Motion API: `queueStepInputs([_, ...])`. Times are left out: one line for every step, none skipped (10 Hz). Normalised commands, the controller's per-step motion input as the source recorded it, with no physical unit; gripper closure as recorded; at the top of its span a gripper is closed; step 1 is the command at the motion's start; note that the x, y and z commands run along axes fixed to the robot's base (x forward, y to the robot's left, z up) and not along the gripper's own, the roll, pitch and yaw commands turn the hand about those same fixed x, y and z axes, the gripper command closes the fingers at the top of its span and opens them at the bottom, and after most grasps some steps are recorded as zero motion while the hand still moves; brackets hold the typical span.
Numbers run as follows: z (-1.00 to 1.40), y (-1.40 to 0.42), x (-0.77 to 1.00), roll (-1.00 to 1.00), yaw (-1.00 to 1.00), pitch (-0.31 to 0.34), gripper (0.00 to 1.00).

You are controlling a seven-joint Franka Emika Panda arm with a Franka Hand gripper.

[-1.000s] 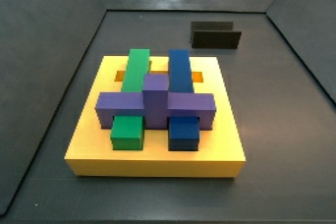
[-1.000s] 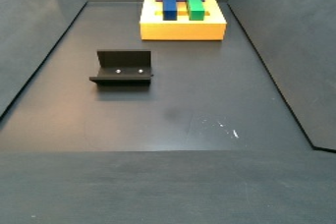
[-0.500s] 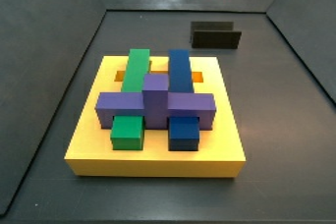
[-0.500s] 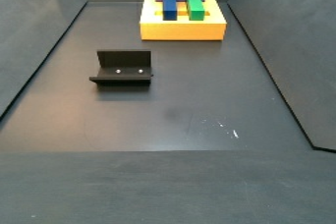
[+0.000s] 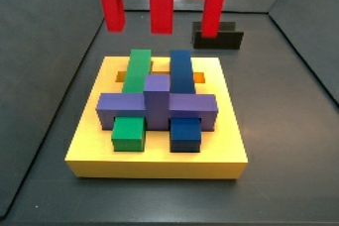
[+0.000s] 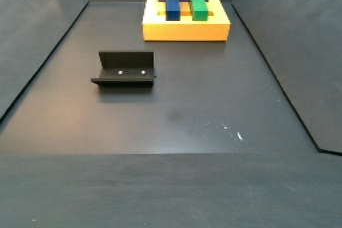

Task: Pick up the red object. Move up. Move to above the board. Insert the red object.
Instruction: Insert the red object.

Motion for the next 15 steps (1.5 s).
queueStepInputs([-0.39,0.06,-0.05,0.02,0.00,-0.043,1.00])
queueStepInputs([-0.37,0.09,-0.18,0.01,0.02,-0.106,1.00])
queueStepInputs([-0.38,0.00,-0.08,0.00,0.05,-0.100,1.00])
queueStepInputs([-0.24,-0.19,0.13,0.04,0.09,-0.013,1.00])
queueStepInputs([-0.18,-0.03,0.17,0.10,0.05,0.000,1.00])
queueStepInputs([0.00,-0.03,0.24,0.23,0.07,0.003,1.00])
queueStepInputs([-0.05,0.00,0.27,0.23,0.04,0.000,1.00])
queueStepInputs([-0.16,0.00,0.19,0.19,0.06,0.000,1.00])
queueStepInputs([-0.19,0.00,0.06,0.13,0.05,-0.009,1.00])
queueStepInputs([-0.27,0.00,0.00,0.08,0.05,-0.053,1.00])
queueStepInputs([-0.29,-0.02,-0.07,0.00,0.00,-0.084,1.00])
queueStepInputs([-0.25,-0.04,0.00,0.00,0.00,-0.049,1.00])
queueStepInputs([-0.21,-0.05,0.00,0.00,0.00,-0.039,1.00])
queueStepInputs([-0.19,-0.03,0.00,0.00,0.00,-0.034,1.00])
queueStepInputs([-0.13,-0.02,0.00,0.00,0.00,-0.017,1.00])
